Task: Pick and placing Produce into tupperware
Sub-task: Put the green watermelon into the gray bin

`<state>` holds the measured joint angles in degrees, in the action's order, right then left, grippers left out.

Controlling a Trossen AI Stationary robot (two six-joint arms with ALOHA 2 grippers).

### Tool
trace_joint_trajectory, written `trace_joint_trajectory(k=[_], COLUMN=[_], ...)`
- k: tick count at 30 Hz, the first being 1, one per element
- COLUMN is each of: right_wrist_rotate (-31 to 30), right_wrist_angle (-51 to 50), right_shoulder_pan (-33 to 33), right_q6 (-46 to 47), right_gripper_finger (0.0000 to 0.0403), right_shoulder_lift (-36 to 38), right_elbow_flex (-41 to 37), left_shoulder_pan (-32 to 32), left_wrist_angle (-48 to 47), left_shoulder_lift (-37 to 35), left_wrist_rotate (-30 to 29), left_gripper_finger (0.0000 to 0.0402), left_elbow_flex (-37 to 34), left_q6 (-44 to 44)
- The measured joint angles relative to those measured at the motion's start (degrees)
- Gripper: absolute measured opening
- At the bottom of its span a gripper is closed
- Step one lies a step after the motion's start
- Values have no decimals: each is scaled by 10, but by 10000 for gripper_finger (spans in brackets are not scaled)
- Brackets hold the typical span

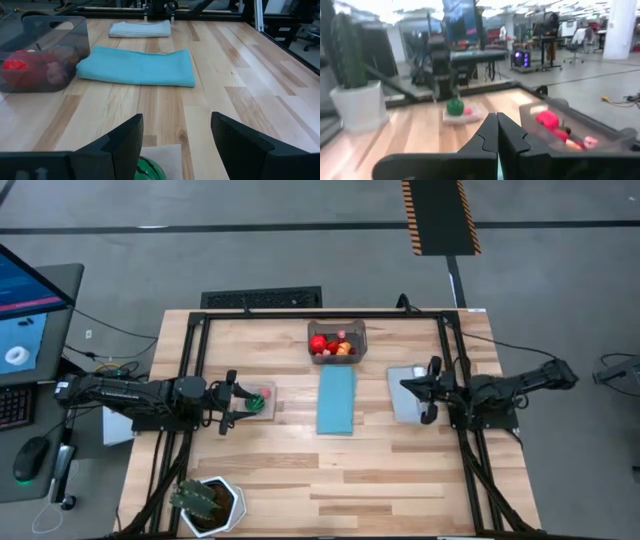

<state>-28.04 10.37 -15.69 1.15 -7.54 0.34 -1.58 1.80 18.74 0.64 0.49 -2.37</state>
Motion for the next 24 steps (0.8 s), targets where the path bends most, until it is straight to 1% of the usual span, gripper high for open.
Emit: trace_joint_trajectory(k=[2, 3, 4, 8, 12, 24], right_wrist_rotate=[-5, -7, -10, -39, -35, -34], right_wrist_angle=[-58, -63, -58, -65, -65, -66], right_shoulder_pan=[-12, -17, -20, -23, -18, -19], right_q6=[-7, -13, -14, -17, 1, 8], right_gripper_finger=[15, 15, 15, 33, 48, 49], right_shoulder_lift=[54, 73, 76, 70, 53, 45], right_elbow_flex=[0, 0, 2, 1, 1, 1], left_shoulder_pan=[0, 0, 0, 0, 0, 0], left_wrist_angle=[0, 0, 0, 0, 0, 0], left_shoulder_lift=[0, 0, 0, 0, 0, 0], left_wrist_rotate=[0, 0, 0, 0, 0, 0], left_gripper_finger=[224, 224, 224, 224, 224, 224], left_elbow_flex=[0, 0, 0, 0, 0, 0], left_q6=[-2, -1, 0, -2, 0, -2])
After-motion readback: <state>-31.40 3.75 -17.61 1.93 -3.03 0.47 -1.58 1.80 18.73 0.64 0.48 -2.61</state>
